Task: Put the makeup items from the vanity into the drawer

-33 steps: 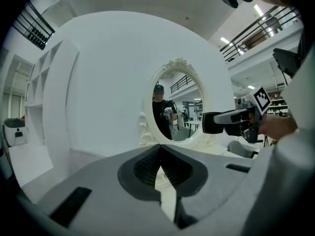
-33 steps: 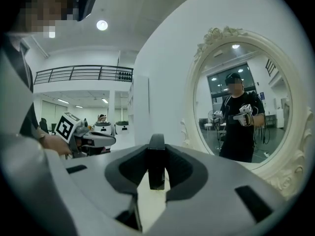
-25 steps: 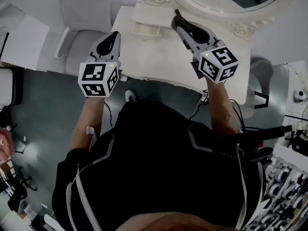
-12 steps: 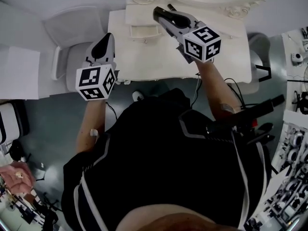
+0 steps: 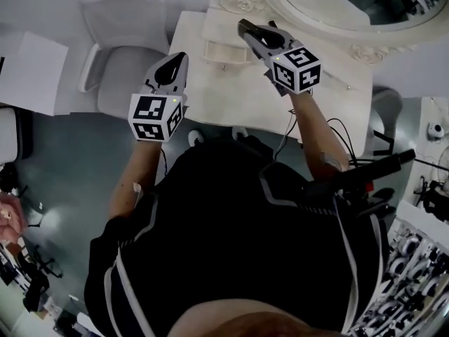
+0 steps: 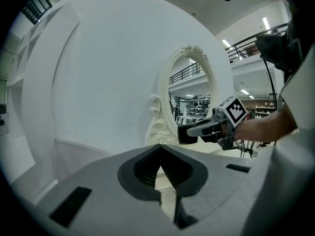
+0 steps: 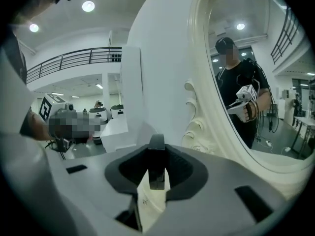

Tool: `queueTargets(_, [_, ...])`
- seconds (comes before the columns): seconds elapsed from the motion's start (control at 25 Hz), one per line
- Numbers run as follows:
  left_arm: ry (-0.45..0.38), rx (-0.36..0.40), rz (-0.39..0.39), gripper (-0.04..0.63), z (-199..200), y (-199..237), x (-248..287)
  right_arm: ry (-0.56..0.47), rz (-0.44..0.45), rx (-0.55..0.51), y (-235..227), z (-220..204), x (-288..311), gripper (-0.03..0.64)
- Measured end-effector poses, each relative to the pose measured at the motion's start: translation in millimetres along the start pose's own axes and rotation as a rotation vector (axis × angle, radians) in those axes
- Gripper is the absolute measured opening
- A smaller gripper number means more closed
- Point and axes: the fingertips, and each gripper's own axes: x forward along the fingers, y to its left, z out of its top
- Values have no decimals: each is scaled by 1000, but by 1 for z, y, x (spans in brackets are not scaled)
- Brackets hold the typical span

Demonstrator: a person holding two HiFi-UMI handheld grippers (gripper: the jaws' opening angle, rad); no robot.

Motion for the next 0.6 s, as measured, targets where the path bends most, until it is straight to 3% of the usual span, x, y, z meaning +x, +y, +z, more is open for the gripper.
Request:
queueTargets(0.36, [109,-68,129,2,-57,-4,8,212,179,-183,0,-73,54,98])
queueTargets(0.6, [122,-119,205,2,-79,3,5,321,268,-268,6,-107,85,98])
